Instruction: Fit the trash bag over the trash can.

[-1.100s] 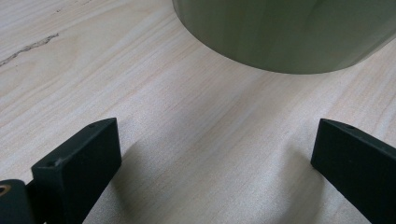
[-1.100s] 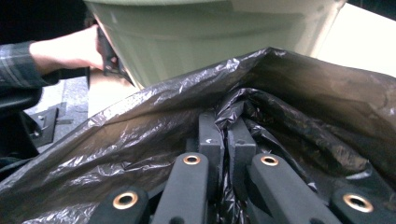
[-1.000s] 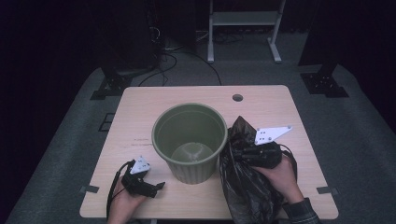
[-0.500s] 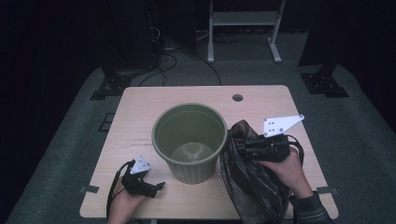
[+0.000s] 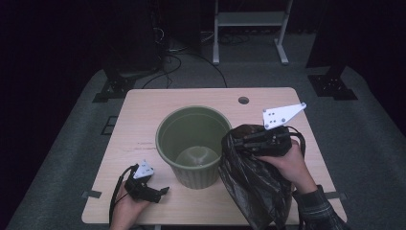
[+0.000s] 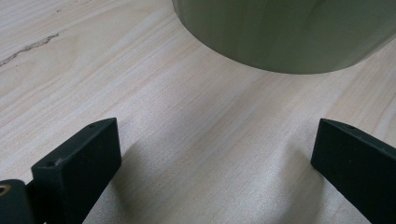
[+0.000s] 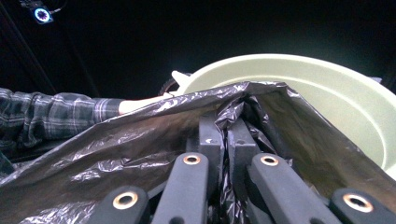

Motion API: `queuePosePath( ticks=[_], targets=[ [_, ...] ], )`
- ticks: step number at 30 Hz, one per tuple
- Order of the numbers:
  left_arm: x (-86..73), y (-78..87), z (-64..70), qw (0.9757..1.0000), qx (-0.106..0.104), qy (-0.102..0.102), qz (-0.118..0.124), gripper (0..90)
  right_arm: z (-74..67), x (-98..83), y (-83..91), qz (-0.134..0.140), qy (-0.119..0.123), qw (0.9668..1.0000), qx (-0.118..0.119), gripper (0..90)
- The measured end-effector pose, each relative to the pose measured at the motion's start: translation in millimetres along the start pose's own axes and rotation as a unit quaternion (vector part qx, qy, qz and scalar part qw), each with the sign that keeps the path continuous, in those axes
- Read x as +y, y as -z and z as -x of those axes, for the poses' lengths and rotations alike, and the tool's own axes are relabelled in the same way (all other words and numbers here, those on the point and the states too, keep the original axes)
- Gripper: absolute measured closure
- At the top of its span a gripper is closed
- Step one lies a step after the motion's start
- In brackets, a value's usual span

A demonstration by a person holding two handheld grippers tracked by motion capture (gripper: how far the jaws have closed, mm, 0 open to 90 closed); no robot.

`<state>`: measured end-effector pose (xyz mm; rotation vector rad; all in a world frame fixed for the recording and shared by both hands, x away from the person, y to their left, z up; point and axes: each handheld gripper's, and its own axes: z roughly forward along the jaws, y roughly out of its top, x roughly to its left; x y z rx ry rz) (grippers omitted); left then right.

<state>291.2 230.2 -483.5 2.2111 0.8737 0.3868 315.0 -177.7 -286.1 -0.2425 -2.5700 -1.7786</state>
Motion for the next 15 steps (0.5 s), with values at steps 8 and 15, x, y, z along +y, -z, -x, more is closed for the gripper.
queuePosePath(
  ticks=[8, 15],
  targets=[
    [0.0, 0.0, 0.0, 1.0000, 0.000, 0.000, 0.000, 0.2, 2.7, 20.4, -13.7, 0.010, 0.010, 0.9998, 0.017, 87.7],
    [0.0, 0.0, -0.1, 1.0000, 0.000, 0.000, 0.000, 0.2, 5.8, 34.8, -25.8, 0.019, 0.009, 0.9992, 0.033, 87.8]
  ],
)
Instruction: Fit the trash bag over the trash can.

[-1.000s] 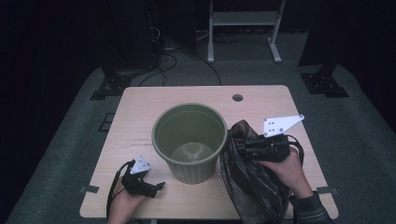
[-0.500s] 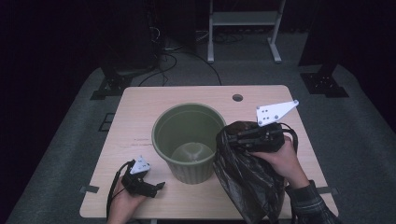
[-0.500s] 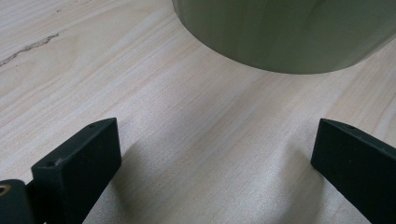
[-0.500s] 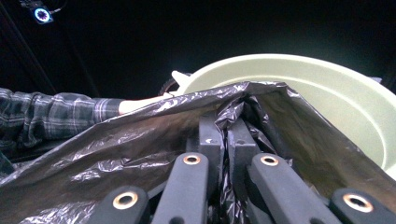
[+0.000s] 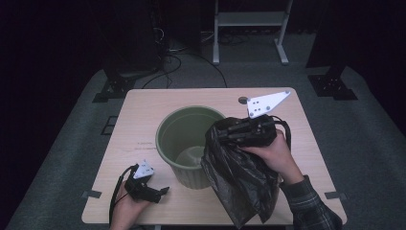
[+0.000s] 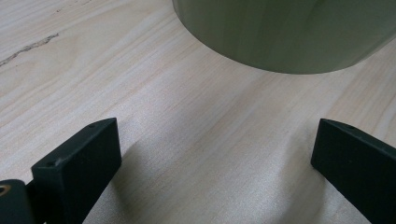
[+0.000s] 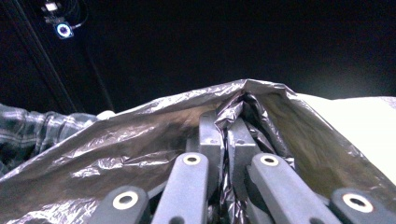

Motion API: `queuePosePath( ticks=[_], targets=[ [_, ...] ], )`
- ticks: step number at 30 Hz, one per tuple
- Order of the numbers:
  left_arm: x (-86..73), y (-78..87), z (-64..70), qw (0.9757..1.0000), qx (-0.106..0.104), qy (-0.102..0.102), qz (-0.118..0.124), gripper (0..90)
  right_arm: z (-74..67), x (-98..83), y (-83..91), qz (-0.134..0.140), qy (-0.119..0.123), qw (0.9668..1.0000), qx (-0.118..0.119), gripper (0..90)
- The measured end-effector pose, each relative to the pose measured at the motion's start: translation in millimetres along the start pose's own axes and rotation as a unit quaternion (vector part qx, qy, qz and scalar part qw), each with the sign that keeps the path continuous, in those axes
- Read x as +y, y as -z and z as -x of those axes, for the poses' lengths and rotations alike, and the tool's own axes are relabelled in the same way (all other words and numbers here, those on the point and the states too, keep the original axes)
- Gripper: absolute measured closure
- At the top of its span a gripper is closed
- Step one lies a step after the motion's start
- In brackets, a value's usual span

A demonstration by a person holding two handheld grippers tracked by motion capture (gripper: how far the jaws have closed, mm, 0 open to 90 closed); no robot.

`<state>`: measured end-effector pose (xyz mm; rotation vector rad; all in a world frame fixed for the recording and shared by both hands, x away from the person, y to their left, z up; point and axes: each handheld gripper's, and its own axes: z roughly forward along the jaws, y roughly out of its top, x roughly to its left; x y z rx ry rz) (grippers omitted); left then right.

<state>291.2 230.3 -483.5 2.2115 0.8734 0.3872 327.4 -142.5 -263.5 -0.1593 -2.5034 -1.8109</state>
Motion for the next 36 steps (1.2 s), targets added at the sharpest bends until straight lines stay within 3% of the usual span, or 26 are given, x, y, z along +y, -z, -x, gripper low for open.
queuePosePath(
  ticks=[14, 21, 27, 36],
  targets=[
    [0.0, -0.1, 0.1, 1.0000, 0.000, 0.000, 0.000, 0.2, 12.3, 37.5, -42.8, 0.004, 0.005, 0.9986, 0.053, 87.8],
    [0.0, 0.0, 0.1, 1.0000, 0.000, 0.000, 0.001, 0.2, 17.2, 48.0, -61.1, 0.002, 0.009, 0.9980, 0.062, 87.8],
    [0.0, -0.1, 0.1, 1.0000, 0.000, 0.000, 0.000, 0.2, 25.0, 57.9, -74.9, 0.016, 0.008, 0.9974, 0.070, 87.7],
    [0.0, 0.0, 0.3, 1.0000, -0.001, -0.001, 0.000, 0.2, 45.6, 74.0, -103.9, 0.031, -0.004, 0.9959, 0.085, 87.7]
  ],
)
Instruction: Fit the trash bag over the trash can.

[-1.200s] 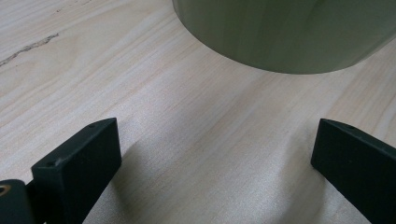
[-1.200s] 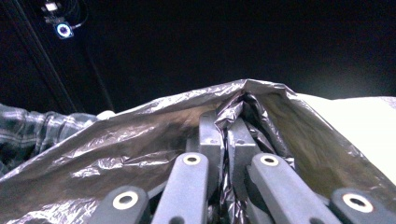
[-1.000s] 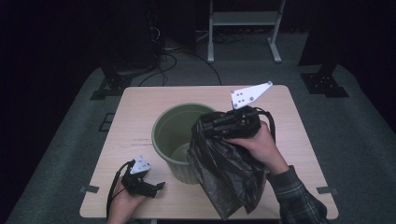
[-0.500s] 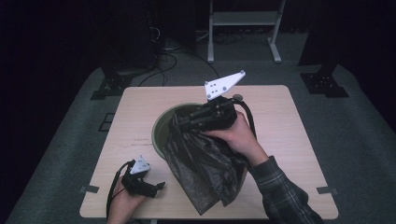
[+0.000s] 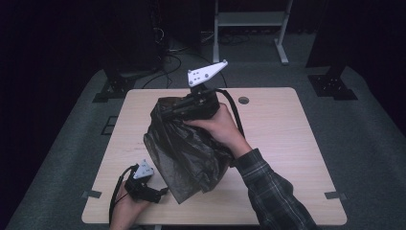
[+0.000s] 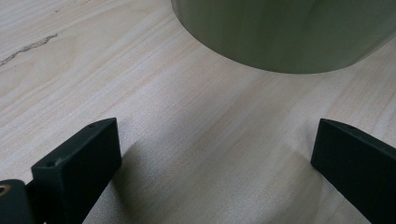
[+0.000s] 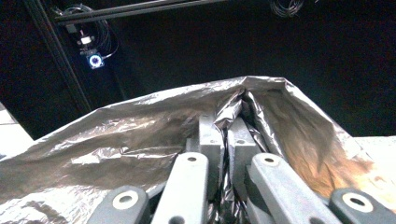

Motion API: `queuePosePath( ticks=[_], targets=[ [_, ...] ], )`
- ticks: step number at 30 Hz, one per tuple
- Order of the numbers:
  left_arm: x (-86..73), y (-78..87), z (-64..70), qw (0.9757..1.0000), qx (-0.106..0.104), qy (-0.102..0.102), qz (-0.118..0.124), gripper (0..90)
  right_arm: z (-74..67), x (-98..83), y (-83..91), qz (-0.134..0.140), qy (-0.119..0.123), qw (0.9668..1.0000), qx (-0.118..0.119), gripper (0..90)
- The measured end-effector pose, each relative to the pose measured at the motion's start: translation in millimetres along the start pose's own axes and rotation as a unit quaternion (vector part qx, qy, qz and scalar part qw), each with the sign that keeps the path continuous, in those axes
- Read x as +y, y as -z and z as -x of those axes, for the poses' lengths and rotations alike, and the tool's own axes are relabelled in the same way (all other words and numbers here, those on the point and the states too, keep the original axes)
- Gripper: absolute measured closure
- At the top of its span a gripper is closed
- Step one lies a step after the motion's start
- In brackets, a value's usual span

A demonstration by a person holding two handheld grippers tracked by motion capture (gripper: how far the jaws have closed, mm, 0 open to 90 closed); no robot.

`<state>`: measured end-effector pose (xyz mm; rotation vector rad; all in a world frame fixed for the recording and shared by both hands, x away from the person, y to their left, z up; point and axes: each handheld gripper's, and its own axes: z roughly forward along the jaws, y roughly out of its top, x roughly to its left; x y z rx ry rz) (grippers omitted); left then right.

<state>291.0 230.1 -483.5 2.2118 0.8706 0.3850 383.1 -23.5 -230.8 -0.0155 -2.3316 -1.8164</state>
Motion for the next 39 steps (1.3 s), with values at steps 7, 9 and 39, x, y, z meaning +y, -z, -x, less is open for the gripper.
queuePosePath(
  ticks=[7, 9, 39],
  targets=[
    [0.0, 0.0, 0.2, 1.0000, -0.002, -0.001, 0.000, 0.2, 18.5, 8.8, -27.4, -0.003, -0.004, 0.9999, 0.012, 87.7],
    [0.0, 0.0, 0.2, 1.0000, -0.002, -0.001, 0.000, 0.2, 23.6, 12.0, -35.2, 0.000, -0.003, 0.9998, 0.018, 87.7],
    [0.1, 0.1, 0.2, 1.0000, -0.004, -0.003, -0.001, 0.2, -1.8, -57.2, 42.7, -0.098, -0.039, 0.9923, -0.065, 86.6]
  ],
)
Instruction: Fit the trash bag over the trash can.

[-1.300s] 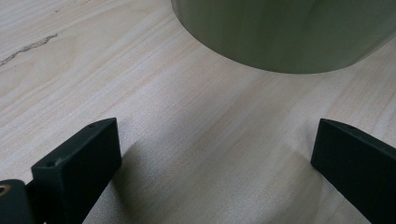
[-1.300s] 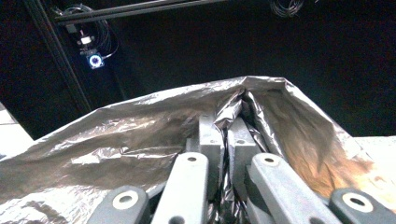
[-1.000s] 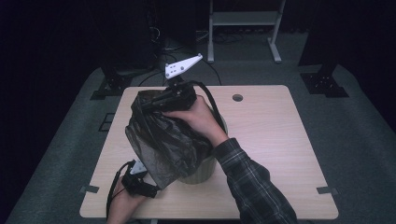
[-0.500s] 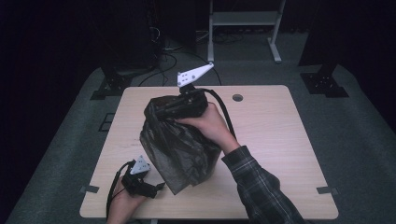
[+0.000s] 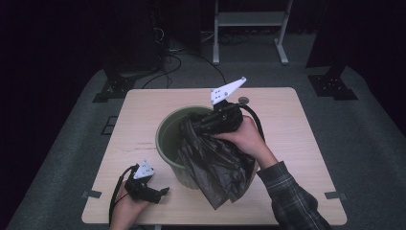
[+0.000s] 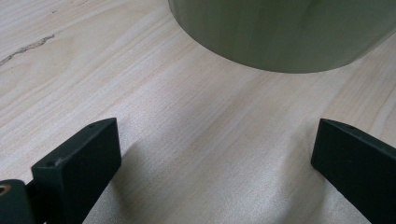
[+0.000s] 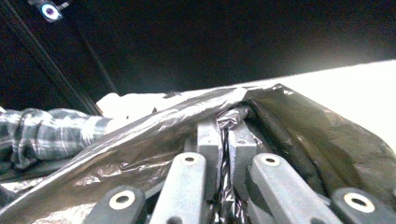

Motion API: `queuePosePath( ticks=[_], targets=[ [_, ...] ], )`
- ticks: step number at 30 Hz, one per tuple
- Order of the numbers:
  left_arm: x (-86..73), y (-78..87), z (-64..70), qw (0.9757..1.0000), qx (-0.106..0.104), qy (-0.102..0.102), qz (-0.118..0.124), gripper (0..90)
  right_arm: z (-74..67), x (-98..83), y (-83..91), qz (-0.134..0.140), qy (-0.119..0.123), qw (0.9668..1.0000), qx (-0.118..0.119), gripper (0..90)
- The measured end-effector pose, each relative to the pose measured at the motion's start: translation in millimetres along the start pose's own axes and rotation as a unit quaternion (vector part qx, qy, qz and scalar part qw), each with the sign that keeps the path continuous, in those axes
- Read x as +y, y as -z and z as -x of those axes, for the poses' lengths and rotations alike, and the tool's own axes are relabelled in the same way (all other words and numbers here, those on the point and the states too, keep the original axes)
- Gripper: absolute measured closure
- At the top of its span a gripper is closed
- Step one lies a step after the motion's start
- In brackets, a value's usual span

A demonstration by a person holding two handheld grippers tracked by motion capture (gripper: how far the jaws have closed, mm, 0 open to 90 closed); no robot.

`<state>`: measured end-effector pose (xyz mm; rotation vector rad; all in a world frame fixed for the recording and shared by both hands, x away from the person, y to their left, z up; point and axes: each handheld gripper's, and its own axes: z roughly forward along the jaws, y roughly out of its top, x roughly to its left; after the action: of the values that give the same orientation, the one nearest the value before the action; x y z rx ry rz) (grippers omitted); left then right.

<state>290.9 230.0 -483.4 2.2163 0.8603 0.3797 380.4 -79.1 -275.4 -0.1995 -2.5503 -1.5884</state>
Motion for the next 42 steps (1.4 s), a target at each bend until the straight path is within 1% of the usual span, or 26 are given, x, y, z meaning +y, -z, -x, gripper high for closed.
queuePosePath(
  ticks=[3, 5, 6, 7, 8, 9, 10, 12, 13, 15, 16, 18, 19, 21, 22, 25, 26, 27, 28, 29, 30, 32, 34, 36, 39, 42],
  targets=[
    [0.0, 0.0, 0.0, 1.0000, 0.000, 0.000, 0.000, 0.2, 0.5, -5.7, 2.7, -0.009, -0.005, 0.9999, -0.002, 85.3],
    [0.0, 0.0, 0.0, 1.0000, 0.000, 0.000, 0.000, 0.2, -0.3, -10.7, 5.2, -0.018, -0.007, 0.9997, -0.015, 81.8],
    [0.0, 0.0, 0.0, 1.0000, 0.000, 0.000, 0.000, 0.2, -0.9, -13.9, 7.6, -0.020, -0.007, 0.9995, -0.023, 75.2],
    [0.0, 0.0, 0.0, 1.0000, 0.000, 0.000, 0.000, 0.2, -0.9, -13.9, 7.6, -0.020, -0.007, 0.9995, -0.023, 75.2],
    [0.0, 0.0, 0.0, 1.0000, 0.000, 0.000, 0.000, 0.2, -2.6, -17.4, 10.9, -0.027, -0.003, 0.9989, -0.039, 67.2],
    [0.0, 0.0, 0.0, 1.0000, 0.000, 0.000, 0.000, 0.2, -3.5, -18.7, 12.3, -0.028, -0.002, 0.9985, -0.046, 60.6],
    [0.0, 0.0, 0.0, 1.0000, 0.000, 0.000, 0.000, 0.2, -3.5, -18.7, 12.3, -0.028, -0.002, 0.9985, -0.046, 60.6],
    [0.0, 0.0, 0.0, 1.0000, 0.000, 0.000, 0.000, 0.2, -6.0, -22.9, 17.8, -0.029, -0.001, 0.9973, -0.068, 57.4],
    [0.0, 0.0, 0.0, 1.0000, 0.000, 0.000, 0.000, 0.2, -8.1, -25.1, 21.0, -0.033, 0.003, 0.9962, -0.080, 53.7],
    [0.0, 0.0, 0.0, 1.0000, 0.000, 0.000, 0.000, 0.2, -10.5, -29.1, 26.1, -0.033, 0.005, 0.9951, -0.093, 52.9],
    [0.0, 0.0, 0.0, 1.0000, 0.000, 0.000, 0.000, 0.2, -11.8, -31.7, 29.3, -0.031, 0.004, 0.9949, -0.096, 50.3],
    [0.0, 0.0, 0.0, 1.0000, 0.000, 0.000, 0.000, 0.2, -13.9, -36.7, 35.6, -0.027, 0.002, 0.9939, -0.107, 49.1],
    [0.0, 0.0, 0.0, 1.0000, 0.000, 0.000, 0.000, 0.2, -15.5, -39.7, 39.1, -0.028, 0.002, 0.9931, -0.114, 47.4],
    [0.0, 0.0, 0.0, 1.0000, 0.000, 0.000, 0.000, 0.2, -17.2, -46.3, 46.9, -0.028, 0.001, 0.9910, -0.131, 47.4],
    [0.0, 0.0, 0.0, 1.0000, 0.000, 0.000, 0.000, 0.2, -17.2, -46.3, 46.9, -0.028, 0.001, 0.9910, -0.131, 47.4],
    [0.0, 0.1, 0.0, 1.0000, 0.000, 0.000, 0.000, 0.2, -16.3, -53.5, 54.6, -0.024, -0.005, 0.9892, -0.144, 48.1],
    [-0.1, 0.2, 0.1, 1.0000, 0.001, 0.000, 0.000, 0.2, -15.3, -55.8, 57.0, -0.022, -0.008, 0.9892, -0.145, 53.1],
    [-0.3, 0.5, 0.2, 1.0000, 0.001, 0.000, 0.000, 0.2, -14.2, -60.3, 60.9, -0.017, -0.011, 0.9903, -0.138, 66.5],
    [-0.3, 0.5, 0.2, 1.0000, 0.001, 0.000, 0.000, 0.2, -13.4, -62.2, 61.9, -0.016, -0.014, 0.9911, -0.131, 73.2],
    [-0.6, 0.8, 0.1, 1.0000, 0.001, 0.000, 0.000, 0.2, -12.9, -63.4, 62.4, -0.019, -0.016, 0.9916, -0.127, 76.4],
    [-0.8, 1.0, 0.1, 1.0000, 0.001, 0.000, 0.000, 0.2, -12.9, -63.4, 62.4, -0.019, -0.016, 0.9916, -0.127, 76.4],
    [-1.5, 1.6, 0.1, 1.0000, 0.000, 0.000, 0.001, 0.2, -12.1, -65.2, 62.3, -0.022, -0.014, 0.9918, -0.125, 82.1],
    [-2.0, 2.4, -0.6, 1.0000, -0.006, 0.004, 0.004, 0.2, -11.5, -65.6, 62.4, -0.022, -0.013, 0.9918, -0.125, 85.5],
    [-1.9, 4.0, -1.3, 0.9999, -0.010, 0.006, 0.007, 0.2, -10.9, -65.8, 62.2, -0.021, -0.013, 0.9919, -0.124, 86.5],
    [0.4, 8.6, -2.4, 0.9997, -0.019, 0.009, 0.014, 0.3, -11.0, -66.3, 62.0, -0.018, -0.013, 0.9921, -0.124, 86.6],
    [4.4, 16.6, -3.4, 0.9991, -0.029, 0.012, 0.027, 3.5, -9.9, -66.9, 62.3, -0.016, -0.013, 0.9924, -0.121, 86.5]
  ],
)
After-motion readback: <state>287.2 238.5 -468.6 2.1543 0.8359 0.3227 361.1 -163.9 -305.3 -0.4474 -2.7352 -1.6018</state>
